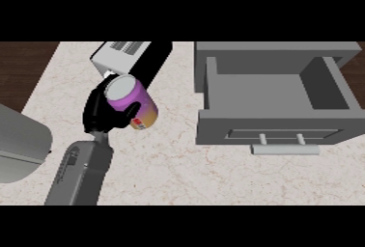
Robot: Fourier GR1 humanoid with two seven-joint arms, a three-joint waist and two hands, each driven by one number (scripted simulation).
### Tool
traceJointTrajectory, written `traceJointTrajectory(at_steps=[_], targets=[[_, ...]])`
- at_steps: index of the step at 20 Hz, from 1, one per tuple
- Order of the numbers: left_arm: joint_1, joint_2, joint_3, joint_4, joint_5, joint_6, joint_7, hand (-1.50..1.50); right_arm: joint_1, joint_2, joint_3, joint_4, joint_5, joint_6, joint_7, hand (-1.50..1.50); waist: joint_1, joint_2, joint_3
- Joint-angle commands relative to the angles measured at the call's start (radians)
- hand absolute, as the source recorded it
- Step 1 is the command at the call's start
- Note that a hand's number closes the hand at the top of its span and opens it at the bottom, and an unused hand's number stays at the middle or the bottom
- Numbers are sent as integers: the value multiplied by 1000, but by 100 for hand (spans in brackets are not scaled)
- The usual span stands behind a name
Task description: Pick up the can, place it into the drawer and close the drawer
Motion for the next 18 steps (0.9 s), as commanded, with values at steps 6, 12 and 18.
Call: traceJointTrajectory(at_steps=[6,12,18], targets=[[-106,-6,-91,-236,-45,203,244,150,0,7,0,21,15,17,-20,-150,-7,3,0],[-224,-6,-196,-270,-90,367,349,150,33,8,13,-51,-5,-36,6,-150,-13,3,0],[-382,-7,-200,-114,-63,402,329,150,-37,7,55,-17,52,-48,13,-150,-15,6,0]])
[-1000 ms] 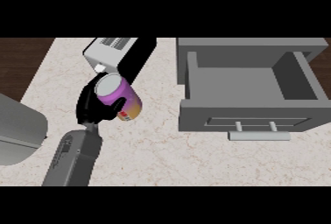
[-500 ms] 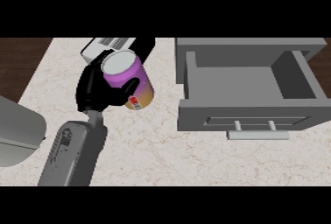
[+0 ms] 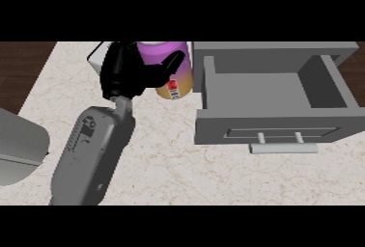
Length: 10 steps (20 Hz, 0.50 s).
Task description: Pick up the can, place it into the drawer and close the drawer
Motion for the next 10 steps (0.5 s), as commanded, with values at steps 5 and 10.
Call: traceJointTrajectory(at_steps=[5,10], targets=[[-266,-2,-2,179,18,91,29,150,-48,-87,-44,24,-82,0,44,-150,-7,2,0],[-331,-2,-32,319,60,125,-56,150,26,14,-32,5,-32,45,-9,-150,-14,2,0]])
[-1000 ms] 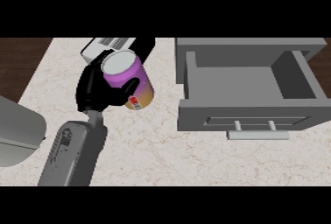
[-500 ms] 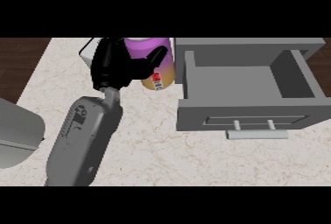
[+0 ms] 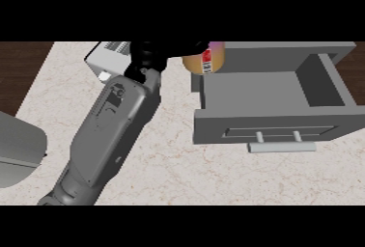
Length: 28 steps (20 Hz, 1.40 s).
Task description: Pick up the can, place it into the drawer and close the drawer
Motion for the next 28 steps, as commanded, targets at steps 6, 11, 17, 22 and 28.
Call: traceJointTrajectory(at_steps=[6,11,17,22,28], targets=[[-225,0,-55,220,102,89,-33,150,-60,15,47,69,92,-10,-32,-150,-4,2,1],[-257,0,-82,326,198,58,-109,150,-50,-26,-29,65,4,17,-16,-150,-13,2,1],[-401,0,-129,473,297,133,-152,150,-32,15,24,34,41,22,-40,-150,-36,8,1],[-405,0,-179,555,349,98,-216,150,-31,-9,1,4,-4,18,10,-150,-39,8,1],[-436,0,-284,564,464,162,-208,150,-98,2,33,39,58,5,-3,-150,-35,9,1]])
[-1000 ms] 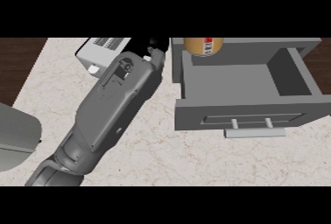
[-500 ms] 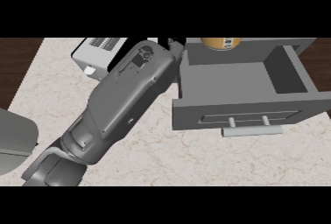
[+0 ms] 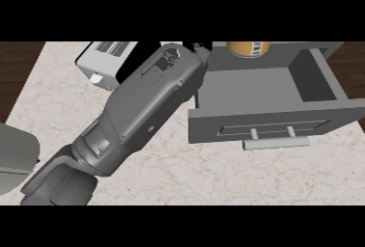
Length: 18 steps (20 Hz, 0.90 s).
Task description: Pick up the can, place it into the drawer and close the drawer
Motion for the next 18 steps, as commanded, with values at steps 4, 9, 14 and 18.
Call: traceJointTrajectory(at_steps=[4,9,14,18], targets=[[-23,0,-110,59,118,27,-21,150,-22,0,9,11,20,4,2,-150,-16,4,1],[-9,0,-132,133,127,12,-90,-150,-37,-4,6,33,19,1,2,-150,-12,7,1],[-46,0,-196,126,187,99,-30,-150,-51,-37,-3,-16,-5,-25,48,-150,-22,5,0],[24,0,-217,133,220,107,-122,-150,-56,-26,18,-40,-4,-41,75,-150,-31,11,0]])
